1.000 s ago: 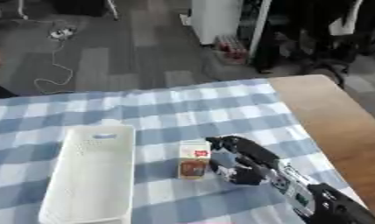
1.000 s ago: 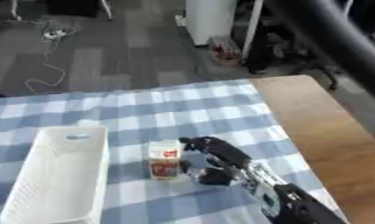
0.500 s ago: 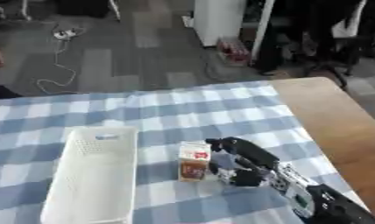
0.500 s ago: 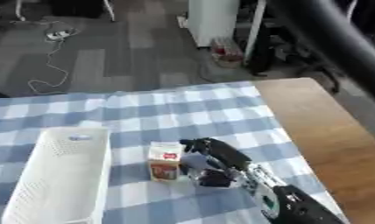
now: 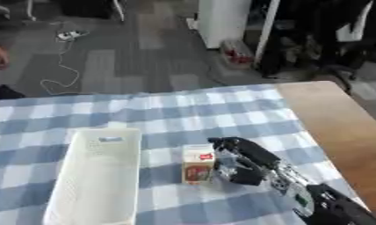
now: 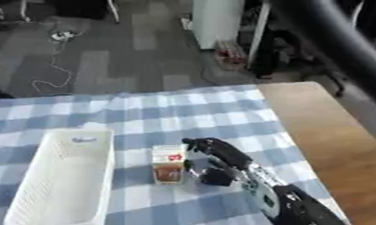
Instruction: Pick up objects on the table and place them in the box.
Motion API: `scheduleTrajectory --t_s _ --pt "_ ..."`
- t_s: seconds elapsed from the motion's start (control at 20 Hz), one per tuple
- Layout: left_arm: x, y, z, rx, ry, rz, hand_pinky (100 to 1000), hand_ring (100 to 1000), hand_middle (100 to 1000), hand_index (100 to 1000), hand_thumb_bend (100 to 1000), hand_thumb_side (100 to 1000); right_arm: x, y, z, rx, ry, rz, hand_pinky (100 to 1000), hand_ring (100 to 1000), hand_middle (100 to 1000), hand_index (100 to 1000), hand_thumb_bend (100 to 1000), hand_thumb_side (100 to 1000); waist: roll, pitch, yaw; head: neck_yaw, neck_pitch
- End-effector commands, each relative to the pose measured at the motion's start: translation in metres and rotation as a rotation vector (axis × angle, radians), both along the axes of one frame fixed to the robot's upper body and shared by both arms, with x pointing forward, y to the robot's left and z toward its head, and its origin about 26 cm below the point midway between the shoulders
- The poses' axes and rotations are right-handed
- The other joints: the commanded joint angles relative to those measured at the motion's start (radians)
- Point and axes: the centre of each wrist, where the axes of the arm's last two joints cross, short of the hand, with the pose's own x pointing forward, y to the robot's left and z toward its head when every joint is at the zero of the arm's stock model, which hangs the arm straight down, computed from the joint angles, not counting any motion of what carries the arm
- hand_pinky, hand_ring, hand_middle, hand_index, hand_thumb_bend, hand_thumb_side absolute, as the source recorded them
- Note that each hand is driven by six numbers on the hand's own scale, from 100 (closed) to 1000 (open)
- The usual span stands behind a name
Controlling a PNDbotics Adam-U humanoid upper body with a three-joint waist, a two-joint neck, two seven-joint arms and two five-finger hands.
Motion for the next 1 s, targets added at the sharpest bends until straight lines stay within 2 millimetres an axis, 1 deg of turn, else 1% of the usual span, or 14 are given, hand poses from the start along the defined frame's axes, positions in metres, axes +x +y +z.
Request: scheduleTrajectory --t_s 0.05,0.3,0.5,0.55,0.6,0.7,0.75,0.8,0.85,1.0 --pt "-0.001 -0.001 0.01 0.015 -0.025 -0.018 395 453 638 763 128 913 0.005 -0.01 0.012 -0.018 -0.033 -0.022 896 737 757 996 203 1000 0.002 -0.008 0.002 -0.009 -0.014" --pt "0.0 -0.001 0.011 0.012 -0.022 -0.019 394 452 638 763 127 913 0.006 -0.007 0.011 0.003 -0.047 -0.032 891 732 757 997 198 1000 0.002 -0.006 0.002 -0.012 -0.014" --pt "0.0 -0.001 0.01 0.014 -0.021 -0.022 394 452 638 763 127 913 0.007 -0.003 0.012 0.003 -0.05 -0.014 898 741 765 1000 209 1000 0.002 -0.005 0.003 -0.019 -0.009" --pt "0.0 -0.001 0.01 0.014 -0.02 -0.021 394 452 638 763 127 913 0.006 -0.002 0.012 0.0 -0.043 0.001 926 769 782 1000 237 1000 0.002 -0.005 0.003 -0.02 -0.006" --pt "0.0 -0.001 0.01 0.014 -0.02 -0.02 394 452 638 763 127 913 0.006 -0.002 0.011 -0.002 -0.033 0.019 927 770 783 1000 243 1000 0.002 -0.005 0.003 -0.02 -0.005" --pt "-0.001 -0.001 0.01 0.013 -0.019 -0.018 394 452 638 763 127 912 0.003 -0.002 0.01 0.002 -0.01 0.056 939 782 786 1000 299 1000 0.002 -0.007 0.004 -0.018 -0.003" --pt "-0.001 -0.001 0.01 0.014 -0.019 -0.016 393 452 638 763 127 912 0.001 -0.003 0.01 0.003 0.002 0.07 950 792 781 1000 359 1000 0.002 -0.008 0.004 -0.017 -0.003" --pt "-0.001 0.0 0.01 0.014 -0.018 -0.015 394 452 638 763 127 912 0.0 -0.004 0.01 0.001 0.012 0.082 947 790 784 1000 345 1000 0.001 -0.009 0.003 -0.015 -0.004" --pt "-0.001 0.0 0.009 0.015 -0.016 -0.014 393 452 638 763 126 912 -0.002 -0.005 0.011 -0.002 0.021 0.094 958 800 780 1000 383 1000 0.002 -0.01 0.003 -0.014 -0.005" --pt "-0.001 0.001 0.008 0.017 -0.014 -0.011 393 453 638 763 126 912 -0.006 -0.005 0.015 -0.004 0.036 0.142 958 800 777 1000 385 1000 0.002 -0.013 0.001 -0.013 -0.005"
